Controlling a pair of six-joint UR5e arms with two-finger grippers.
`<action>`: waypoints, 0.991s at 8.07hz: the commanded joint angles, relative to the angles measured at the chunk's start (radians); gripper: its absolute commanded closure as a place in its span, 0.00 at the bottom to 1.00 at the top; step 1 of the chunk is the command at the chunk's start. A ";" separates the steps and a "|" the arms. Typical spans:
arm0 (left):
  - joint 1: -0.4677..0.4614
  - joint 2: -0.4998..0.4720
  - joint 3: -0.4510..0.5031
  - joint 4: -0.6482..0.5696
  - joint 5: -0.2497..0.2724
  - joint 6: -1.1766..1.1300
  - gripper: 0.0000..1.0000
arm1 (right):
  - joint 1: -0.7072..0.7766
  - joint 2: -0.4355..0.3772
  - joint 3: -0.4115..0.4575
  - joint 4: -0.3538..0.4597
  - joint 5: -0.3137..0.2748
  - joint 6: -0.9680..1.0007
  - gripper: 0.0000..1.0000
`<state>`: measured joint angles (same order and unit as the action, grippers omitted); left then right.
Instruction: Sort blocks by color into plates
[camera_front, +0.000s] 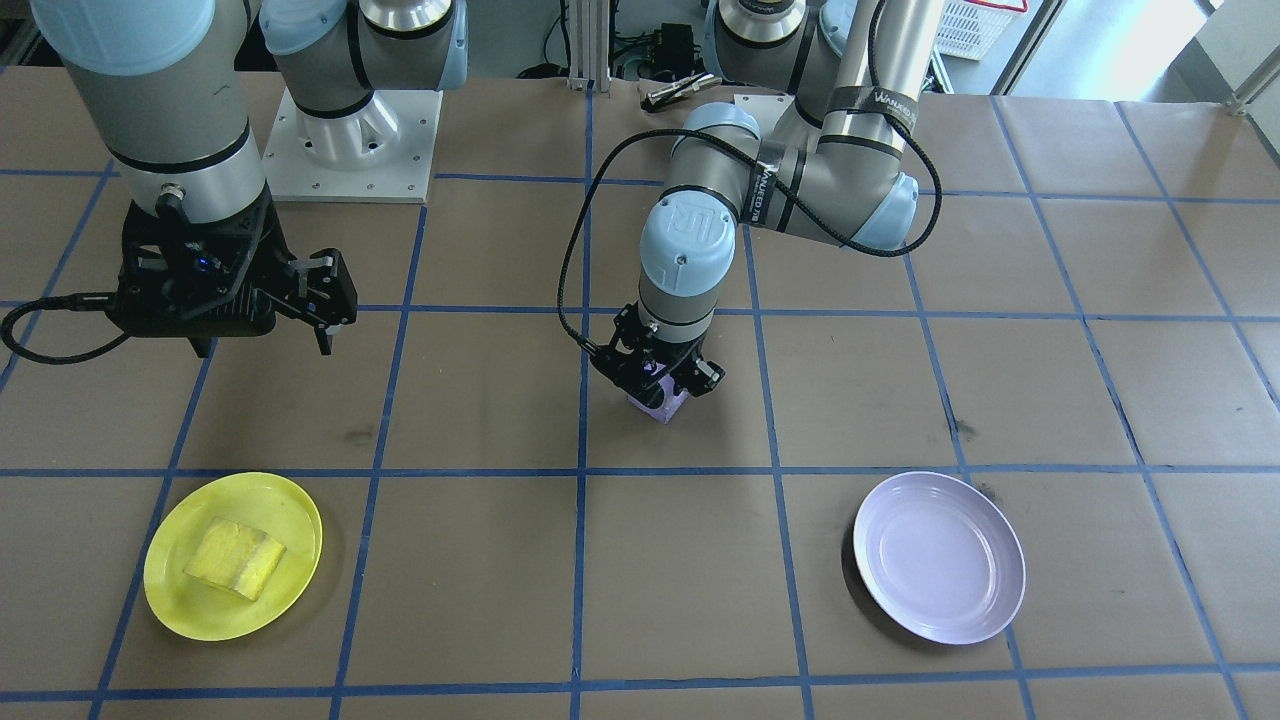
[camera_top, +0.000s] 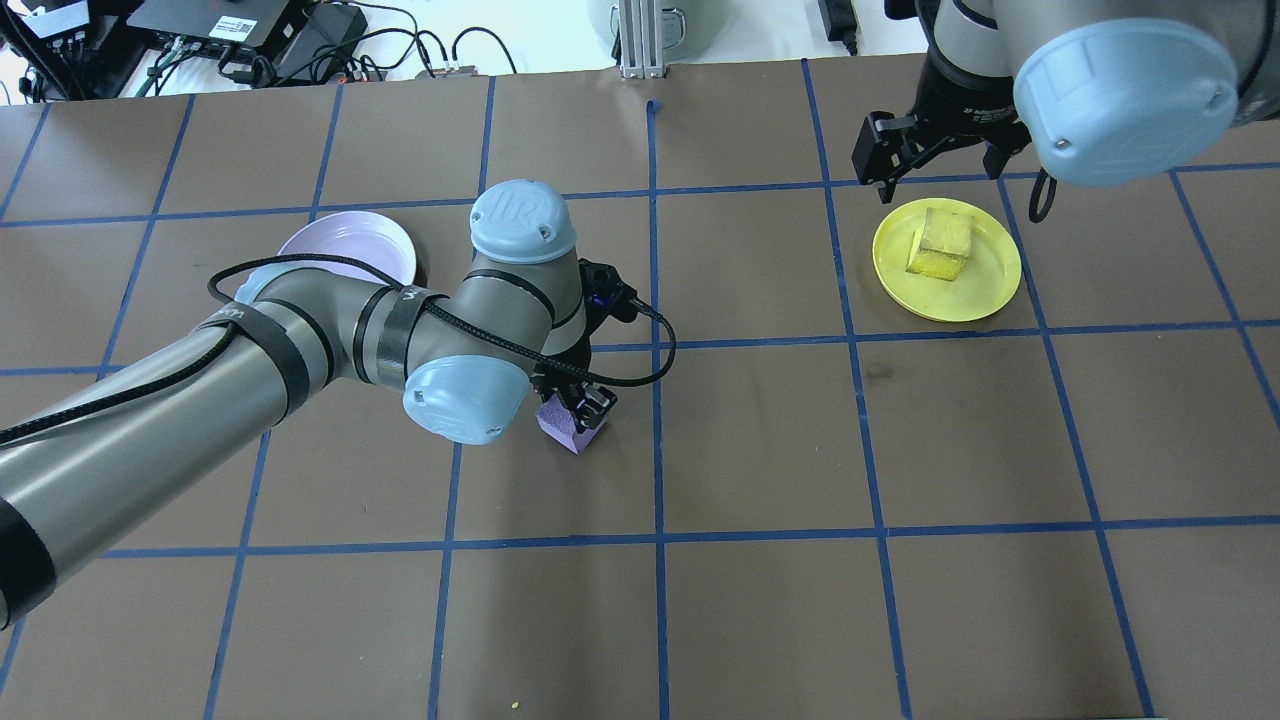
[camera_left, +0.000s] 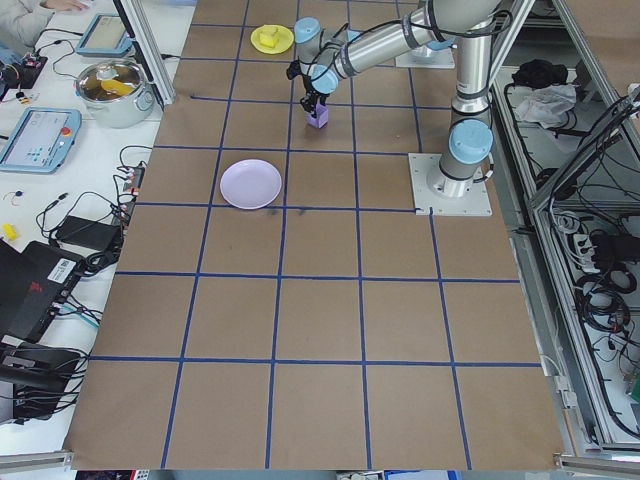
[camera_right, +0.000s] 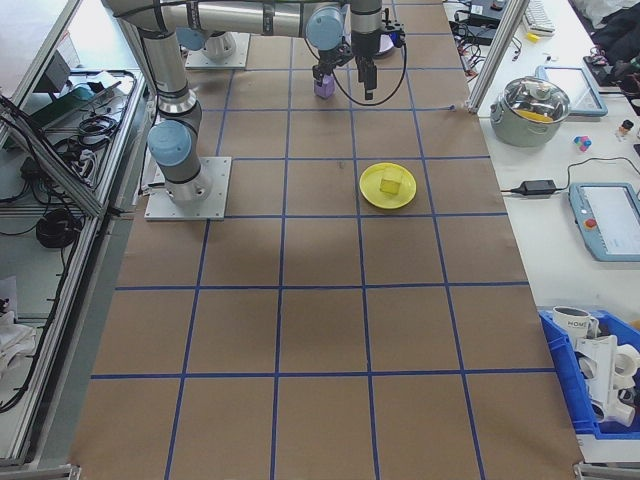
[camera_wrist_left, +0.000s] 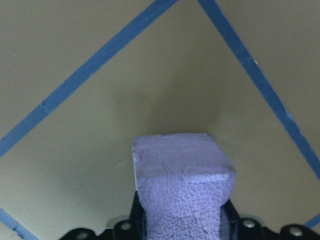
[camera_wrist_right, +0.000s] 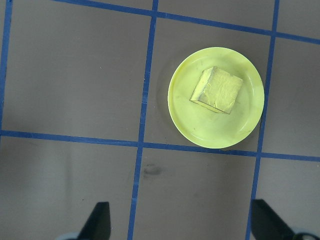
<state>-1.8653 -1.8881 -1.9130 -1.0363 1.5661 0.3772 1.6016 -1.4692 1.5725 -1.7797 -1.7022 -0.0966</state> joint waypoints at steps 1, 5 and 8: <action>0.020 0.053 0.034 -0.062 0.081 -0.020 0.99 | 0.000 0.000 0.001 -0.011 0.001 0.000 0.00; 0.303 0.081 0.388 -0.442 0.071 -0.008 1.00 | 0.000 0.000 0.001 -0.012 -0.002 0.000 0.00; 0.454 0.000 0.428 -0.389 0.064 0.014 1.00 | 0.000 0.001 0.003 -0.012 0.001 0.000 0.00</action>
<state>-1.5057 -1.8365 -1.5123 -1.4581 1.6336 0.3779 1.6014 -1.4691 1.5746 -1.7917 -1.7035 -0.0966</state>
